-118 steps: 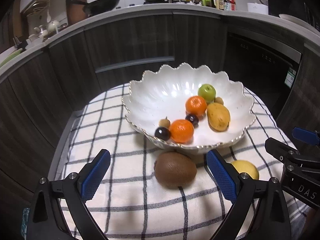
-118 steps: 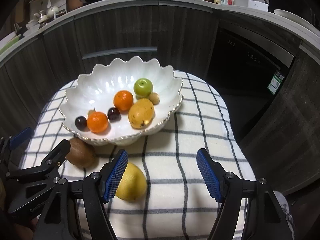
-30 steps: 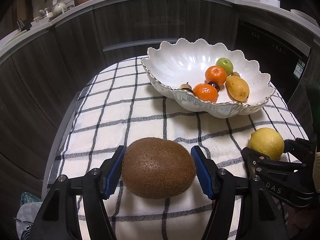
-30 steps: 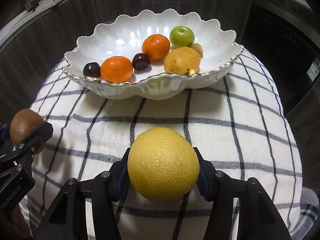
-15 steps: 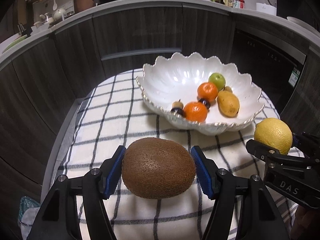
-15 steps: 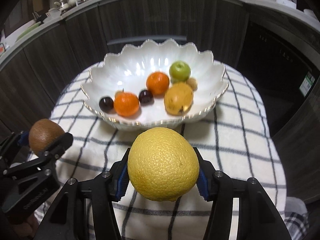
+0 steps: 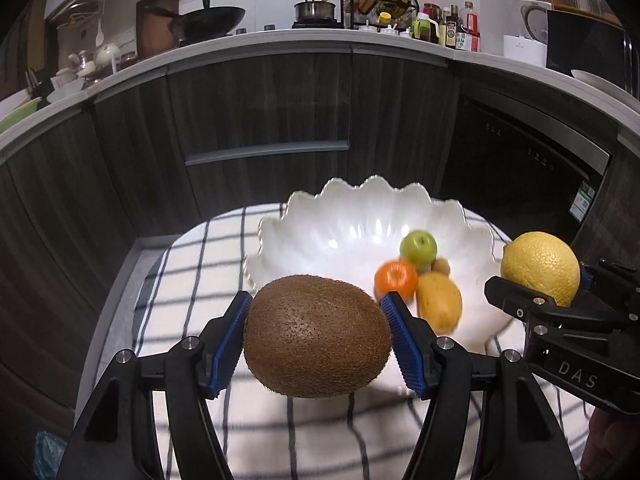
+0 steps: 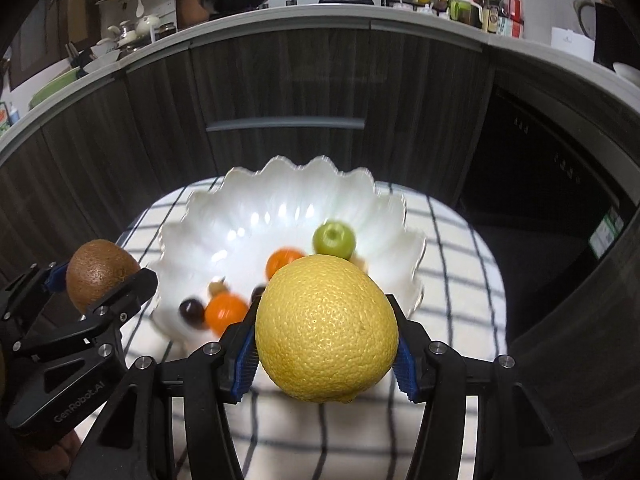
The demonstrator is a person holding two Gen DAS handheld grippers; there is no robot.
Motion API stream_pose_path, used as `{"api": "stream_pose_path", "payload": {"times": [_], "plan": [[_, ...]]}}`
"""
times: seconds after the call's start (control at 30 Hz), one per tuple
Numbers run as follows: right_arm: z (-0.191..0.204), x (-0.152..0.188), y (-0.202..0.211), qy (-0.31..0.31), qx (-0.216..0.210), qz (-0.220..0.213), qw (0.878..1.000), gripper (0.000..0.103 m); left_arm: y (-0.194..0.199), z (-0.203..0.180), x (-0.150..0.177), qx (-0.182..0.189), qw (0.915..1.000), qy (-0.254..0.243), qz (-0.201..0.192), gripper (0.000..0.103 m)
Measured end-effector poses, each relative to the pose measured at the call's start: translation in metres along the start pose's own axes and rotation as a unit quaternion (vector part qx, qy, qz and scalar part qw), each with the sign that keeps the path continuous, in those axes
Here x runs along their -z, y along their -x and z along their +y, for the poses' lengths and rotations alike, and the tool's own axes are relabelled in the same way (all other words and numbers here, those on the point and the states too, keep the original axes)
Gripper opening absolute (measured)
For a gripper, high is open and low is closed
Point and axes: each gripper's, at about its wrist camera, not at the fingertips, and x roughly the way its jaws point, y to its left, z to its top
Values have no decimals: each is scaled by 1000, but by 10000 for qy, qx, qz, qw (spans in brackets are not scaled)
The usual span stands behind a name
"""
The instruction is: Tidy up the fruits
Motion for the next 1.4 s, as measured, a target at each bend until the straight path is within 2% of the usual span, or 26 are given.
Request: {"api": "stream_pose_path", "payload": {"times": [0.27,0.47,0.87,1.07,1.13,1.17,1.2,1.4], "plan": [[-13,-33,-38,-83,159,116,9998,56,-46,0,-30,110,9999,22,51,65],[-21,-41,-65,-282,216,328,9988,56,-80,-2,-42,324,9989,20,349,66],[-27,-34,-92,-418,312,750,9958,56,-117,-7,-30,390,9944,81,981,66],[-29,-29,-95,-416,427,830,9948,57,-118,-7,-25,263,9936,32,1099,67],[-27,-31,-92,-369,472,748,9954,60,-113,-7,-27,268,9945,3,1015,77],[-25,-32,-88,-326,492,691,9959,67,-110,-7,-29,220,9951,-25,965,82],[-25,-34,-85,-316,501,645,9962,70,-108,-7,-31,182,9955,-30,934,86],[-25,-41,-61,-331,781,412,9955,78,-92,-3,-39,-55,9968,-35,801,89]]}}
